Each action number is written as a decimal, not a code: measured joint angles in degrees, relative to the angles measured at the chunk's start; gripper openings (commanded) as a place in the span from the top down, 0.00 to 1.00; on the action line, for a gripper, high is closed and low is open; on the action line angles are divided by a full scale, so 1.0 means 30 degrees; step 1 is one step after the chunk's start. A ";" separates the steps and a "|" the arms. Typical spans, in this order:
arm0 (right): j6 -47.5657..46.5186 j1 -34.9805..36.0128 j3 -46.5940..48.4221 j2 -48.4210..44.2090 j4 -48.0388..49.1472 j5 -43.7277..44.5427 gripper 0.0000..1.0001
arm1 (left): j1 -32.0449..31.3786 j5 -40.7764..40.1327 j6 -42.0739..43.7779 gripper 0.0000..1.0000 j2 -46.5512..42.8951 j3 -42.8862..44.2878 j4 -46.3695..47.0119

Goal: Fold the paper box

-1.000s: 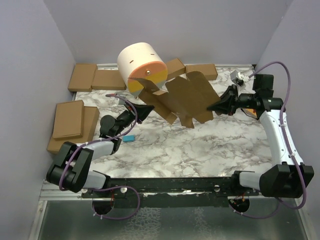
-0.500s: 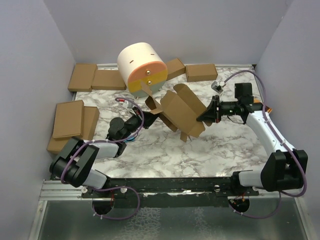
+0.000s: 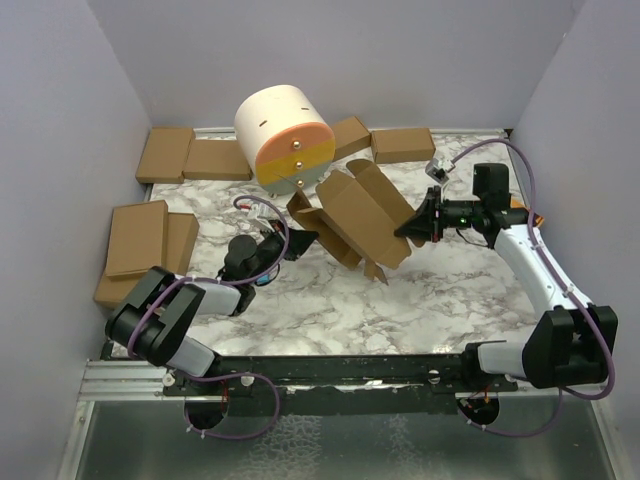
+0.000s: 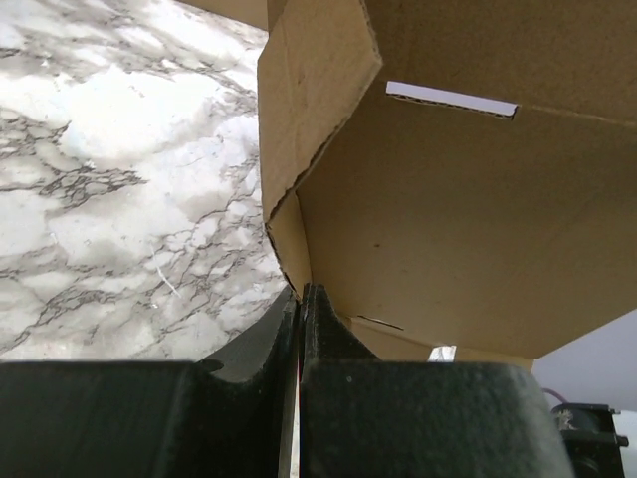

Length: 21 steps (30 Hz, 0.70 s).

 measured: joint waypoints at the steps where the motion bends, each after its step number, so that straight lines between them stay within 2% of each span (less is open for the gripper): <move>1: 0.0022 0.0000 0.0000 -0.0036 0.0007 0.0109 0.99 | -0.0007 -0.0160 -0.0138 1.00 0.0036 0.0000 -0.0211; 9: 0.0459 -0.0015 -0.0080 -0.1013 0.0692 0.4758 0.99 | -0.0240 -0.0867 -0.0707 1.00 -0.0015 0.0000 -0.1741; 16: 0.0372 -0.0036 -0.0299 -0.1056 0.0918 0.5770 0.99 | -0.0437 -0.0860 -0.1282 1.00 -0.0051 0.0153 -0.3293; 21: 0.0386 -0.0044 -0.0299 -0.1056 0.1093 0.7672 0.99 | -0.0525 -0.0867 -0.1457 1.00 -0.0699 0.0153 -0.4707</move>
